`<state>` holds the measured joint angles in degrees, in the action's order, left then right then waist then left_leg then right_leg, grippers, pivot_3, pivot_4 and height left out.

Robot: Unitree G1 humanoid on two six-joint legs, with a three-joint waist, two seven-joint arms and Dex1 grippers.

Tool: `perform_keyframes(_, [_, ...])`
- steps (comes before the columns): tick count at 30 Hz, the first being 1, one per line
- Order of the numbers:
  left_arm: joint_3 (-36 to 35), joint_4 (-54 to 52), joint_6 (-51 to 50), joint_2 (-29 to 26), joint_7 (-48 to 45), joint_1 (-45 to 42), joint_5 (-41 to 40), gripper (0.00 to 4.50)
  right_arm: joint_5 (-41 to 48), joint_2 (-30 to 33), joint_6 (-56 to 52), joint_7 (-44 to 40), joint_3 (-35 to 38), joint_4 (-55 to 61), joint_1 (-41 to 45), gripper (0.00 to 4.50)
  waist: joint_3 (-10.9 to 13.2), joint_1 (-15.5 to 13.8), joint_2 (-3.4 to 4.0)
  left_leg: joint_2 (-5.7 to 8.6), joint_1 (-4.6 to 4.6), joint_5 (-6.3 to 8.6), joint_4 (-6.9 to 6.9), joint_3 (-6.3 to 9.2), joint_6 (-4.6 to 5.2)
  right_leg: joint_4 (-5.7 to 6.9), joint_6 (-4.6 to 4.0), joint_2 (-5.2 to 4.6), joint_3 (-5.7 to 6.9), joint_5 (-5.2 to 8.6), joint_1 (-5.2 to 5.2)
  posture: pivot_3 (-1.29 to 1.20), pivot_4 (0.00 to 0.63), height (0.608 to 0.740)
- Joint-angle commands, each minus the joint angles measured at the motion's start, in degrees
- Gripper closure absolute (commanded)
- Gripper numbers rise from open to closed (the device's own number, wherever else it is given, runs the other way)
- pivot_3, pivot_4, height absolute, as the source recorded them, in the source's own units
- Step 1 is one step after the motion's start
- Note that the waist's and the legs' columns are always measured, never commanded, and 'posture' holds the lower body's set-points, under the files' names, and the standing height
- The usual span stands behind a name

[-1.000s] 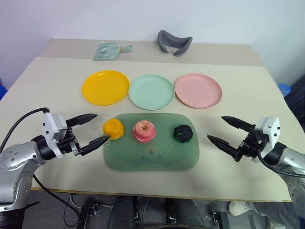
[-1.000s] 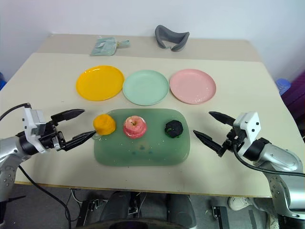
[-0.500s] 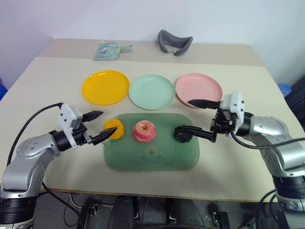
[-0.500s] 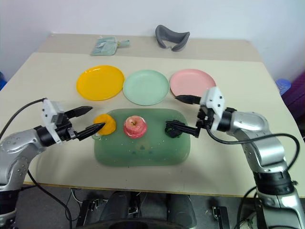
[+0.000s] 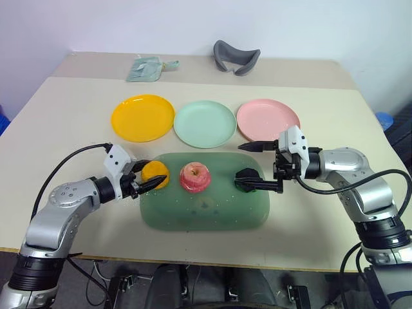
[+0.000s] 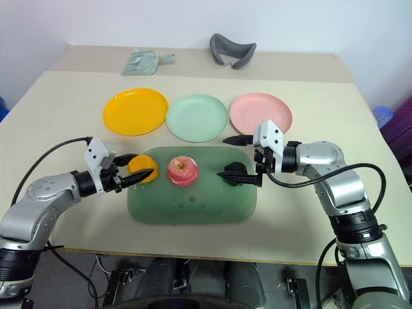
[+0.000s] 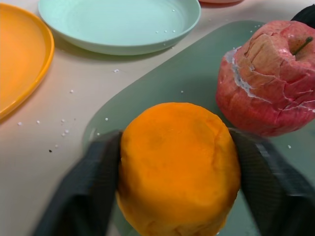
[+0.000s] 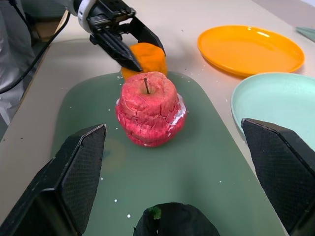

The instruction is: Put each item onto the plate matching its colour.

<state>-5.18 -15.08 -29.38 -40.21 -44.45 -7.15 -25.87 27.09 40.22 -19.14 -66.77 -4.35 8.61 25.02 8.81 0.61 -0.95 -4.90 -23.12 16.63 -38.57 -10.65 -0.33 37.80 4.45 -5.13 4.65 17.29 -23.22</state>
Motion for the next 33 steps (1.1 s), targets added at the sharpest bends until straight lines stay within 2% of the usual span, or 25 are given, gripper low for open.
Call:
perform_keyframes(1, [0.62, 0.89, 1.38, 1.66, 2.12, -0.6, 2.19, 2.0, -0.34, -0.65, 2.12, 0.06, 1.23, 0.16, 0.23, 0.0, 0.0, -0.02, 0.0, 0.0, 0.0, 0.0, -0.05, 0.0, 0.0, 0.05, 0.0, 0.0, 0.0, 0.0, 0.0, 0.0, 0.15, 0.74])
perform_keyframes(4, [-2.7, 0.2, 1.03, 6.03, 5.02, -2.34, -1.32, 2.0, -0.37, -0.98, 2.92, 0.59, 1.91, 0.04, -0.1, 0.0, 0.0, -0.05, 0.0, -0.03, -0.06, 0.03, -0.27, 0.01, 0.05, 0.18, 0.0, -0.01, 0.0, 0.0, 0.0, 0.0, 0.15, 0.74])
perform_keyframes(9, [-8.63, 2.86, -5.37, 10.49, 12.51, -11.81, -6.84, 2.0, -0.84, -2.22, 4.44, 2.05, 2.75, -1.32, 0.89, 0.0, 0.03, -0.2, -0.05, -0.06, -0.21, 0.06, -0.53, 0.08, 0.1, 0.28, 0.0, 0.0, 0.08, 0.0, -0.03, 0.0, 0.15, 0.74])
perform_keyframes(12, [-8.16, 10.85, -3.97, 12.08, 22.09, -19.57, 0.29, 2.0, -1.44, -3.96, 5.77, 3.94, 2.92, -2.71, 2.56, 0.0, 0.02, -0.07, -0.05, -0.05, -0.21, 0.06, -0.54, 0.09, 0.1, 0.29, 0.01, 0.0, 0.08, -0.01, -0.02, 0.0, 0.15, 0.74])
perform_keyframes(14, [-8.85, 17.45, -2.91, 15.26, 29.93, -25.65, 3.35, 2.0, -2.9, -5.97, 7.34, 6.7, 3.04, -3.91, 4.23, 0.0, 0.02, -0.05, -0.04, -0.04, -0.19, 0.06, -0.54, 0.05, 0.1, 0.29, 0.01, 0.01, 0.08, -0.01, -0.02, 0.0, 0.15, 0.74])
perform_keyframes(19, [-7.7, 39.22, 9.57, 20.67, 40.43, -37.11, 12.06, 2.0, -8.78, -14.35, 10.45, 20.62, 3.61, -9.09, 10.99, 0.0, 0.03, 0.0, -0.06, -0.04, -0.24, 0.05, -0.55, 0.01, 0.1, 0.3, 0.02, 0.02, 0.1, -0.01, -0.09, 0.0, 0.15, 0.74])
perform_keyframes(24, [-8.63, 53.63, 19.21, 23.39, 43.08, -42.78, 13.86, 2.0, -10.35, -19.39, 7.95, 26.23, 1.84, -8.61, 13.58, 0.0, 0.04, 0.08, -0.07, -0.04, -0.33, 0.05, -0.48, -0.06, 0.09, 0.28, 0.03, 0.03, 0.1, -0.01, -0.21, 0.0, 0.15, 0.74])
perform_keyframes(33, [-9.29, 63.72, 26.28, 24.3, 43.53, -46.31, 14.03, 2.0, -9.93, -21.64, 5.79, 26.69, 0.77, -8.27, 14.17, 0.0, 0.04, 0.19, -0.07, -0.03, -0.36, 0.05, -0.5, -0.06, 0.09, 0.29, 0.04, 0.04, 0.11, 0.0, -0.22, 0.0, 0.15, 0.74])
